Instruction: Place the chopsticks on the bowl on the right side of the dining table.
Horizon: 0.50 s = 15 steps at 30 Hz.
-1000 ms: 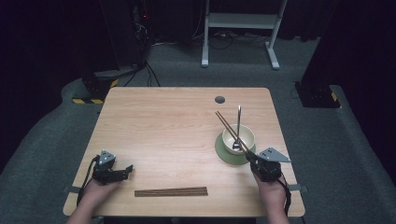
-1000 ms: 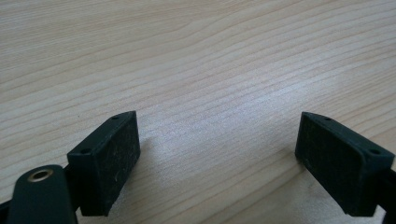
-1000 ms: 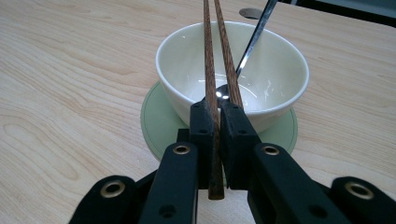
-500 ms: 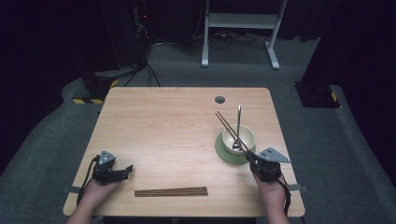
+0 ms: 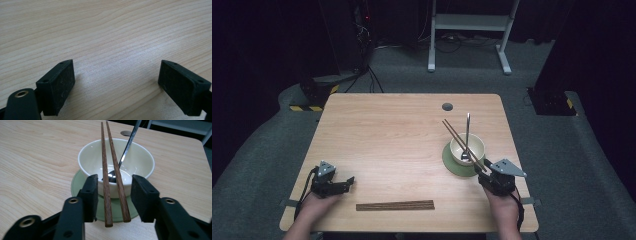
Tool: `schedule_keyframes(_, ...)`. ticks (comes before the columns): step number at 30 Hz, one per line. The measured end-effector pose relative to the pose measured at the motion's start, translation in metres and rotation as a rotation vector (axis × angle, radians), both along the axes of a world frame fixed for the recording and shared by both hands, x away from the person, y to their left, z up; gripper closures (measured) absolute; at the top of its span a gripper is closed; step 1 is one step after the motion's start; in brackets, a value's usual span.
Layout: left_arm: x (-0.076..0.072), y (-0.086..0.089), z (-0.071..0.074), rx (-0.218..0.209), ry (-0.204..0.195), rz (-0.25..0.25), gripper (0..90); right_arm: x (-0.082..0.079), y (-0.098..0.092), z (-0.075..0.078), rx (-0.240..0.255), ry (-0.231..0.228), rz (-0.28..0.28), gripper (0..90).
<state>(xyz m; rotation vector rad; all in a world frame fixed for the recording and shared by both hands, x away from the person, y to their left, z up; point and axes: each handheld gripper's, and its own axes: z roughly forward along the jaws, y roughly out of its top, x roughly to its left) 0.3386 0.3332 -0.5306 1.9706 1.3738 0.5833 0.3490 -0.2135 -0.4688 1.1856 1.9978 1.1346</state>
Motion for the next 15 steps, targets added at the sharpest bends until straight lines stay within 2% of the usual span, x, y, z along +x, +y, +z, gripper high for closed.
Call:
schedule_keyframes(6,0.0,0.0,0.0,-0.001,0.001,-0.001,13.8,-0.001,-0.004,-0.006,-0.008,0.022,-0.01,52.0)
schedule_keyframes(15,0.0,0.0,0.0,-0.001,0.0,-0.001,13.8,0.001,-0.006,-0.013,-0.008,0.038,-0.005,58.5)
